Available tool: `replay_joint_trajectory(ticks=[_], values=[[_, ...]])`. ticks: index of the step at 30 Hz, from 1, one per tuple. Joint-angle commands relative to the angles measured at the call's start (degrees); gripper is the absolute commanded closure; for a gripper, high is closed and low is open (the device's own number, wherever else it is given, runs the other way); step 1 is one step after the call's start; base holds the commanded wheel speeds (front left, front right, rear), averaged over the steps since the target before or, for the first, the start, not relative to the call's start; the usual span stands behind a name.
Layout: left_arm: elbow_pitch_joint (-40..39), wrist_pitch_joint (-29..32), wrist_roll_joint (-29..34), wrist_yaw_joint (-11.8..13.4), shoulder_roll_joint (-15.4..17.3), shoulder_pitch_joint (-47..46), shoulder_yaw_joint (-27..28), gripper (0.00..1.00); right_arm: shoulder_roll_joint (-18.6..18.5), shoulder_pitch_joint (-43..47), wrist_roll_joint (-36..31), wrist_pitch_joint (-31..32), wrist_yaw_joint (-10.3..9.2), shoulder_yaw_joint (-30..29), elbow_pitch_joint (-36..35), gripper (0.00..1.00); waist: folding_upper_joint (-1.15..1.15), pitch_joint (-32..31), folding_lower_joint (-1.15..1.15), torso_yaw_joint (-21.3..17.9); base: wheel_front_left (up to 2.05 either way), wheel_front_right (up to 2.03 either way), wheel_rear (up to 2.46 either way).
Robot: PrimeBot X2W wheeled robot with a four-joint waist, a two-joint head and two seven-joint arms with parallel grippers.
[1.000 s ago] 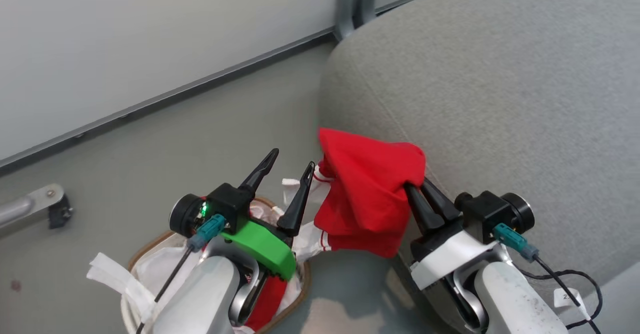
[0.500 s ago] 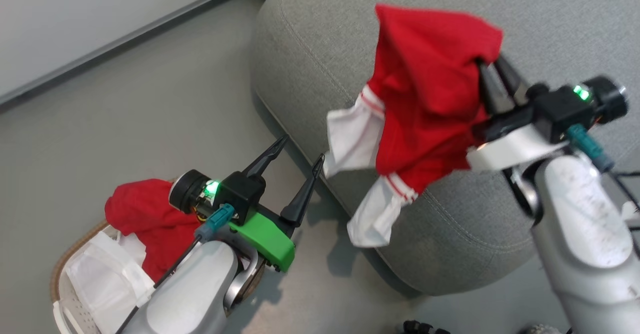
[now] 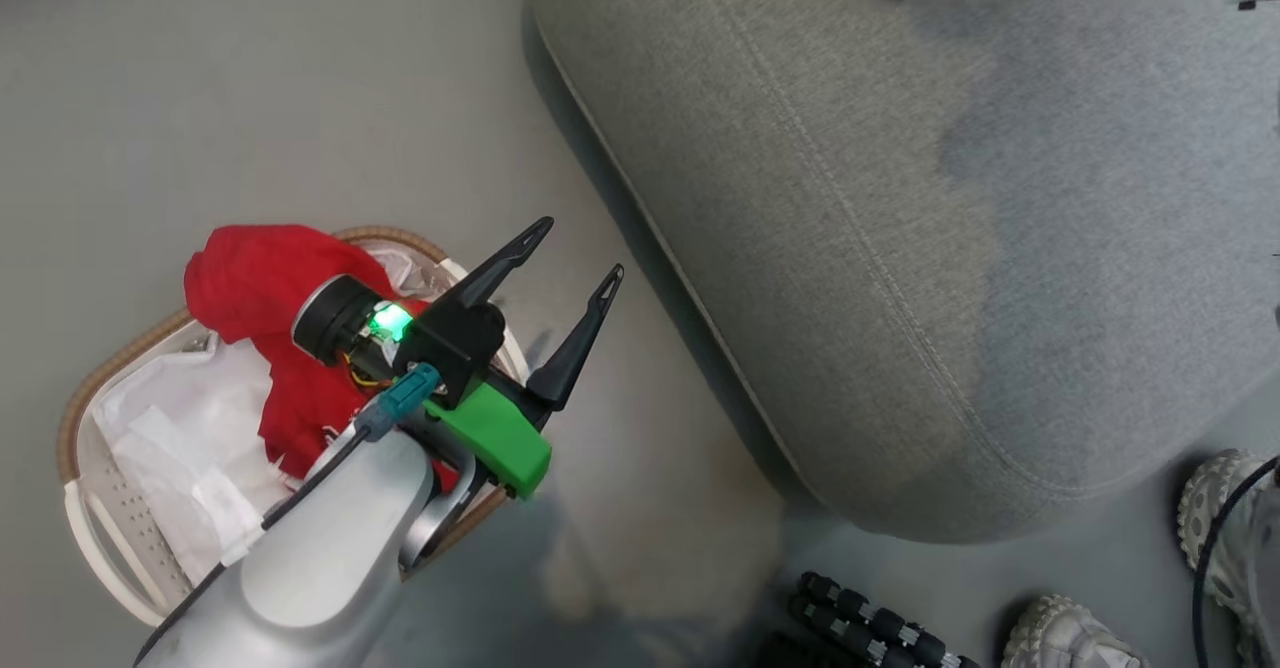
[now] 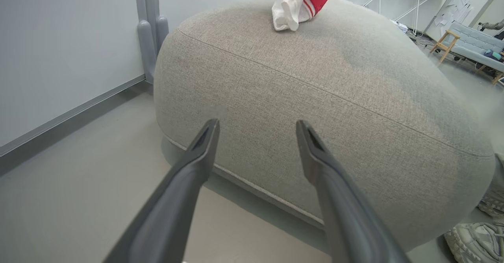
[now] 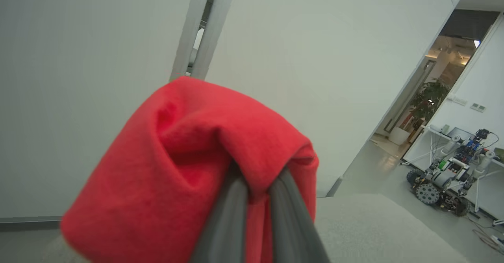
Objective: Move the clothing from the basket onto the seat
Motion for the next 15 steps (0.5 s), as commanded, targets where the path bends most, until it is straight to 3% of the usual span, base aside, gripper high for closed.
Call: replay_joint_trajectory(ticks=[1,10,11,12,13,15], values=[[-0.2,0.0,-0.1,-0.2,0.9,-1.4,-0.2,0.0,0.6,-0.3,0.1,-0.2,-0.08,-1.2,2.0,1.0,0.0,4.1,-0.01,3.3,0.0,0.0,0.0],[1.0,0.0,-1.0,-0.2,0.5,-2.5,-0.3,0.0,4.9,7.7,-5.0,-0.2,-0.08,-14.4,13.0,1.0,0.0,4.3,-0.01,4.9,0.0,0.0,0.0],[1.1,0.0,-1.2,-0.2,0.2,-2.4,-0.1,0.0,5.2,8.8,-5.4,-0.2,-0.08,-15.4,13.0,0.91,0.0,4.0,-0.01,5.0,0.0,0.0,0.0],[1.3,0.0,-1.2,-0.2,-0.1,-2.2,0.1,0.0,5.6,10.5,-5.9,-0.2,-0.08,-16.5,12.5,0.16,0.0,3.3,-0.01,5.3,0.0,0.0,0.0],[1.5,0.0,-1.2,-0.2,-0.3,-1.9,0.4,0.0,5.8,12.0,-6.4,-0.2,-0.08,-16.9,12.3,0.0,0.0,2.7,-0.01,5.5,0.0,0.0,0.0],[2.1,0.0,-1.4,-0.1,-1.0,-0.7,1.5,0.0,6.1,15.2,-6.7,-0.2,-0.08,-17.6,11.5,0.0,0.0,1.1,-0.01,5.9,0.0,0.0,0.0]])
